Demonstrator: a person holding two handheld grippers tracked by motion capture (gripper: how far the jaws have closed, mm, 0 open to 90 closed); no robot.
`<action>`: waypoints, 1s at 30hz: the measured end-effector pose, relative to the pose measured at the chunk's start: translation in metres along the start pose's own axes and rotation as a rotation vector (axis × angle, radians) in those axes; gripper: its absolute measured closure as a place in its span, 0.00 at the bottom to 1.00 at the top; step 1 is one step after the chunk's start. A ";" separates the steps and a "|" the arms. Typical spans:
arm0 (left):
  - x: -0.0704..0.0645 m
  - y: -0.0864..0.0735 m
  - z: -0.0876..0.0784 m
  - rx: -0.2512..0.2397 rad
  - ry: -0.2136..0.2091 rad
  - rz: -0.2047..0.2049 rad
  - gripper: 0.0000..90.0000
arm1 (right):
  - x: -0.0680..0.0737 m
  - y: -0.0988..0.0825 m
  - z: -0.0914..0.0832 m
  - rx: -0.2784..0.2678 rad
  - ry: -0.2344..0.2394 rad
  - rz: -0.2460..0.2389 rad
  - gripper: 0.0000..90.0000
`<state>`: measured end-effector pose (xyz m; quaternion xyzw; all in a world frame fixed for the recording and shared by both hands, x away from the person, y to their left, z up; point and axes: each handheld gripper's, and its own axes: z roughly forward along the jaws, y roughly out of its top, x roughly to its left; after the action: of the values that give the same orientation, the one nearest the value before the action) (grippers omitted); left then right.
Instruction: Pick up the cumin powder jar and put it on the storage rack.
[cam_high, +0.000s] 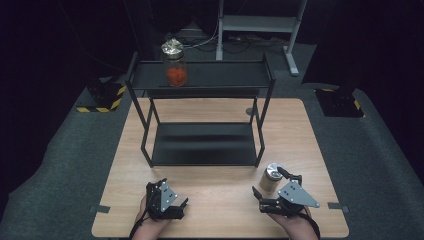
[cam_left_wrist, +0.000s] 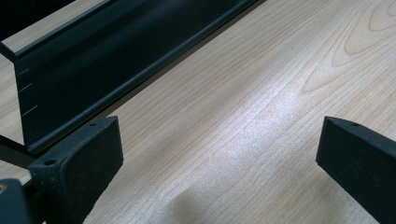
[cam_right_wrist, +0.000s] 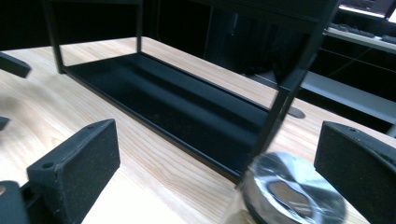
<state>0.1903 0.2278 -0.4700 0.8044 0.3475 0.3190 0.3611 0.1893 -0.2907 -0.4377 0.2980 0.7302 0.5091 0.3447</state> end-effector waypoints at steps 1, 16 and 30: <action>0.000 0.000 0.000 0.000 -0.001 0.001 0.01 | 0.000 -0.001 0.000 0.006 -0.008 -0.004 0.00; 0.002 -0.001 0.000 -0.008 -0.010 0.004 0.01 | -0.010 -0.017 0.008 0.026 -0.067 0.060 0.00; 0.003 -0.002 -0.001 -0.011 -0.014 0.002 0.01 | -0.021 -0.029 0.013 0.026 -0.085 0.142 0.12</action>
<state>0.1906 0.2310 -0.4704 0.8051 0.3424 0.3157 0.3674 0.2097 -0.3085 -0.4643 0.3751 0.6984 0.5096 0.3344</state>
